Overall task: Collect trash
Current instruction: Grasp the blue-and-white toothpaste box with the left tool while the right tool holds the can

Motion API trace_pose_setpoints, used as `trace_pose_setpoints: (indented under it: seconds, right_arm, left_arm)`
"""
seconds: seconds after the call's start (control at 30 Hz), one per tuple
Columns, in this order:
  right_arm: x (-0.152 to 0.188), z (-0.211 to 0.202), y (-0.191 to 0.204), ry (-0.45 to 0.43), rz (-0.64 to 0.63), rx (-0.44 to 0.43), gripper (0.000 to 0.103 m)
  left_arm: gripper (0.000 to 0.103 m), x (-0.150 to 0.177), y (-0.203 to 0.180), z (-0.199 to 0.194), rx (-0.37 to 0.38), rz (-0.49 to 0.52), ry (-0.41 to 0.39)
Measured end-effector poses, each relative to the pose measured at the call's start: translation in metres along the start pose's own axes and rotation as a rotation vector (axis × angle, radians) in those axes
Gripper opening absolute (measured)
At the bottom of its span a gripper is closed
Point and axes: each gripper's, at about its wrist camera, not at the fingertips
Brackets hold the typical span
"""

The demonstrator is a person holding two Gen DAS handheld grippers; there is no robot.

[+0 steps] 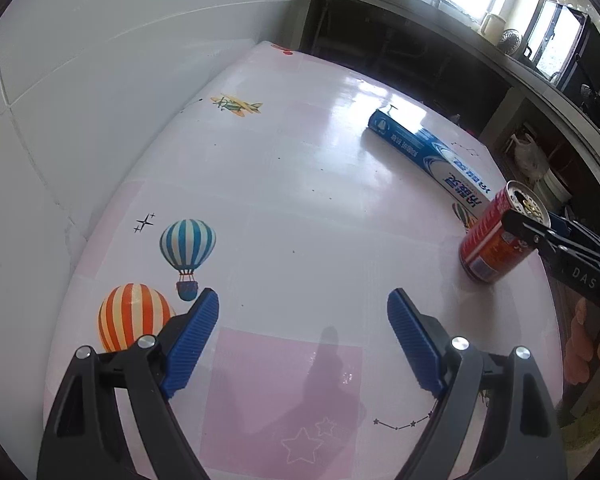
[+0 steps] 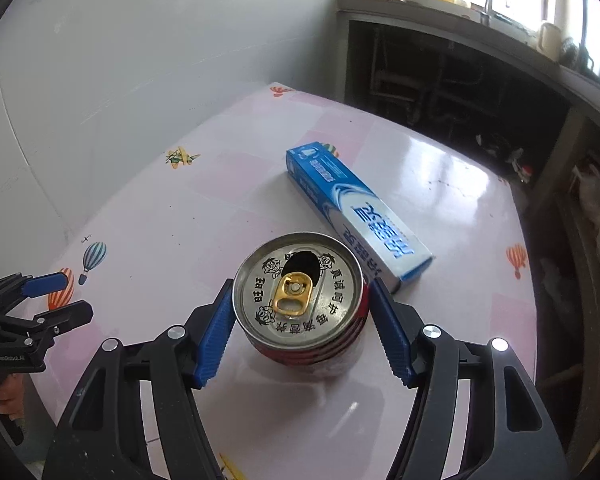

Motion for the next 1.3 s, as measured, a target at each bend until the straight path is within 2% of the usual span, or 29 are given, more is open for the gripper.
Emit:
trace_pose_setpoints:
  seconds: [0.23,0.4,0.63,0.87,1.03,1.13,1.2,1.3]
  right_arm:
    - [0.03,-0.032,-0.023,-0.006,0.08,0.049,0.062]
    - [0.056,-0.053,-0.04,-0.014,0.13,0.066,0.062]
    - [0.073,-0.059,-0.057,-0.032,0.222,0.021,0.062]
    - [0.08,-0.063,-0.064,-0.061,0.259,-0.012,0.063]
    - [0.082,-0.061,-0.068,-0.07,0.299,-0.034,0.065]
    - [0.084,-0.059,-0.07,-0.072,0.323,-0.038,0.066]
    - [0.085,-0.059,-0.071,-0.075,0.339,-0.04,0.067]
    - [0.085,-0.059,-0.073,-0.078,0.346,-0.038,0.067]
  left_arm:
    - [0.084,0.004,-0.023,-0.003,0.003,0.054,0.003]
    - [0.084,0.004,-0.048,-0.001,-0.015,0.144,-0.001]
    - [0.084,-0.001,-0.09,-0.006,-0.05,0.297,-0.046]
    - [0.084,-0.012,-0.126,0.001,-0.083,0.44,-0.08]
    - [0.084,-0.029,-0.151,0.016,-0.061,0.507,-0.098]
    - [0.084,-0.048,-0.158,0.041,0.013,0.43,-0.008]
    - [0.084,-0.068,-0.159,0.062,0.055,0.307,0.057]
    - [0.084,-0.094,-0.166,0.088,0.066,0.188,0.101]
Point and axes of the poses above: each gripper's, at about its wrist camera, not at the fingertips, and z roughly the way its jaws point, y to its left, x to its underside, and after that the axes turned 6 degrees about -y, right-handed
